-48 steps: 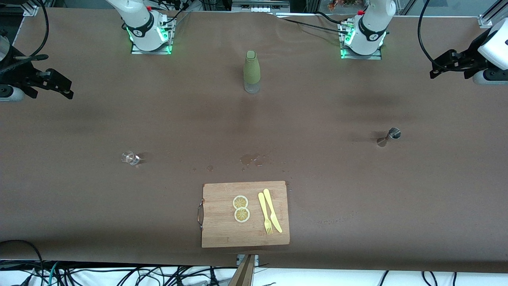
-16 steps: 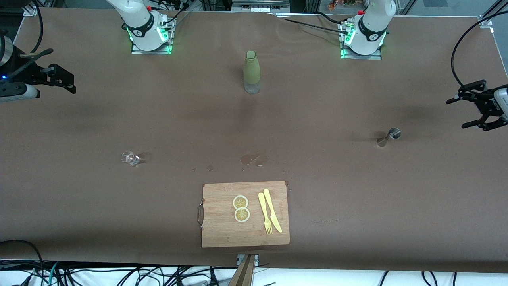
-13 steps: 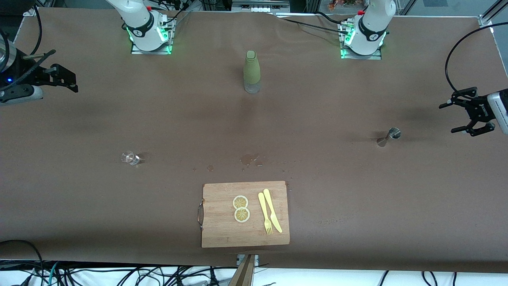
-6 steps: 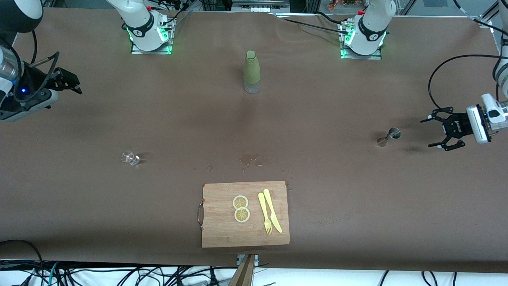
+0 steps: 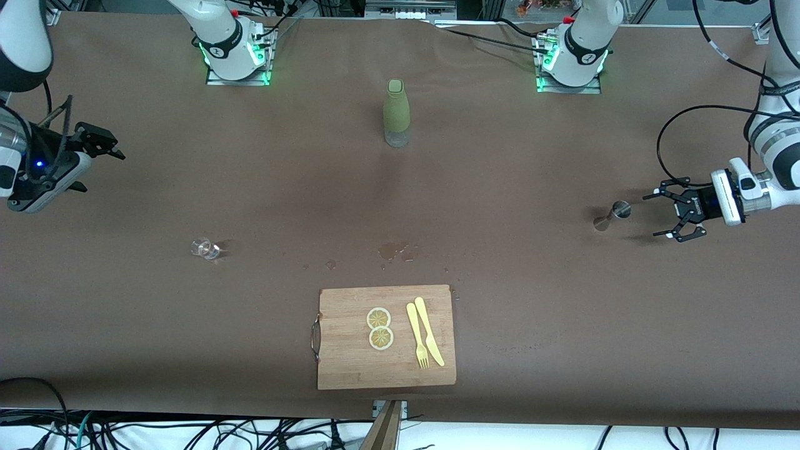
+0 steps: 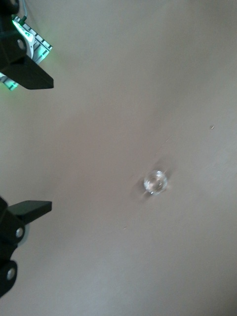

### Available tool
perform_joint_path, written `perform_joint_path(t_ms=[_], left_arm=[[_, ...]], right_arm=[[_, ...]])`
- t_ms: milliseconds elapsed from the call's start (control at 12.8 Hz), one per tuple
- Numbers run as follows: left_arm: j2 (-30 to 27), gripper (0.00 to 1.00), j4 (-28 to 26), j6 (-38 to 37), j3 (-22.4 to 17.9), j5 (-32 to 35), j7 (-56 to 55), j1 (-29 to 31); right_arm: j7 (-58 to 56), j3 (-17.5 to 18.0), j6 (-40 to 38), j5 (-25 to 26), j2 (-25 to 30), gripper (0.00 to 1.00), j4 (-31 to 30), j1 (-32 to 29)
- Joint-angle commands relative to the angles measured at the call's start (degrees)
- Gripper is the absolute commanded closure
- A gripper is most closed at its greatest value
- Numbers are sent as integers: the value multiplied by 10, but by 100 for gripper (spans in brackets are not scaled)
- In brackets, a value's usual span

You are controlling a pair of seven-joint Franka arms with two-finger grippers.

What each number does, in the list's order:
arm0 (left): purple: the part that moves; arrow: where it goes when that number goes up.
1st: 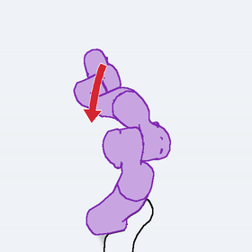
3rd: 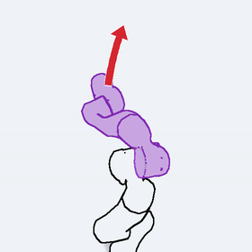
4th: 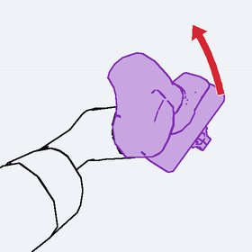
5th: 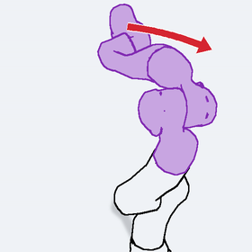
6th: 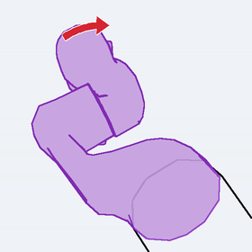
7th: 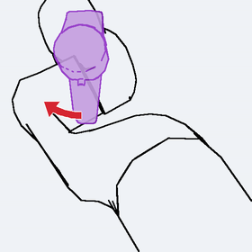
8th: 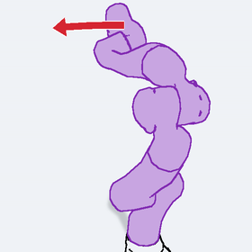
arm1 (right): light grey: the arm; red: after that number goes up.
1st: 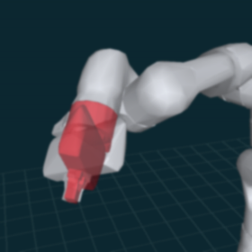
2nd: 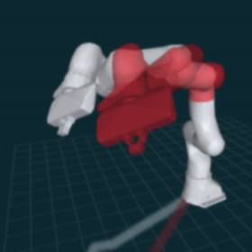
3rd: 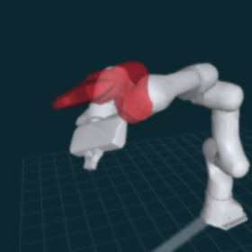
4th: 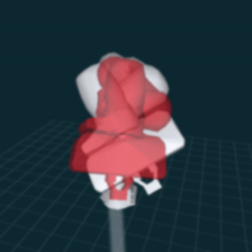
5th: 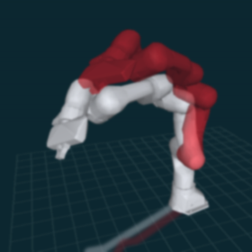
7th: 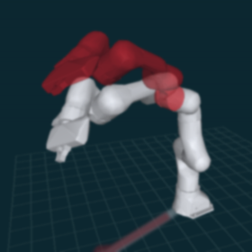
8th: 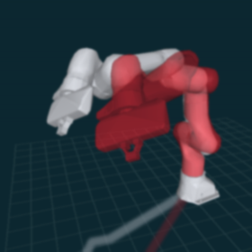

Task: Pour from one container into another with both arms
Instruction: 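Lower the left gripper to the steel jigger while the right gripper approaches the glass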

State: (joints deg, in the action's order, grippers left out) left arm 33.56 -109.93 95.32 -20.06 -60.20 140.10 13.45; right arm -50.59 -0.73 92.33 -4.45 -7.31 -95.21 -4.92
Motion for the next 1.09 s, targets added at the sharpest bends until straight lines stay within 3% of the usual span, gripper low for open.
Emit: perform_joint_path(t_ms=[0, 547, 1016], left_arm=[[38, 0, 9, -38, -9, -38, 78, 0], [101, 0, 9, -73, -9, -97, 181, -1], [147, 0, 13, -110, -1, -144, 208, -24]], right_arm=[[-85, 1, 16, -70, -17, 0, 5, -39], [-305, 1, 12, -250, -123, 0, 5, -146], [-518, 1, 14, -378, -220, 0, 5, -187]])
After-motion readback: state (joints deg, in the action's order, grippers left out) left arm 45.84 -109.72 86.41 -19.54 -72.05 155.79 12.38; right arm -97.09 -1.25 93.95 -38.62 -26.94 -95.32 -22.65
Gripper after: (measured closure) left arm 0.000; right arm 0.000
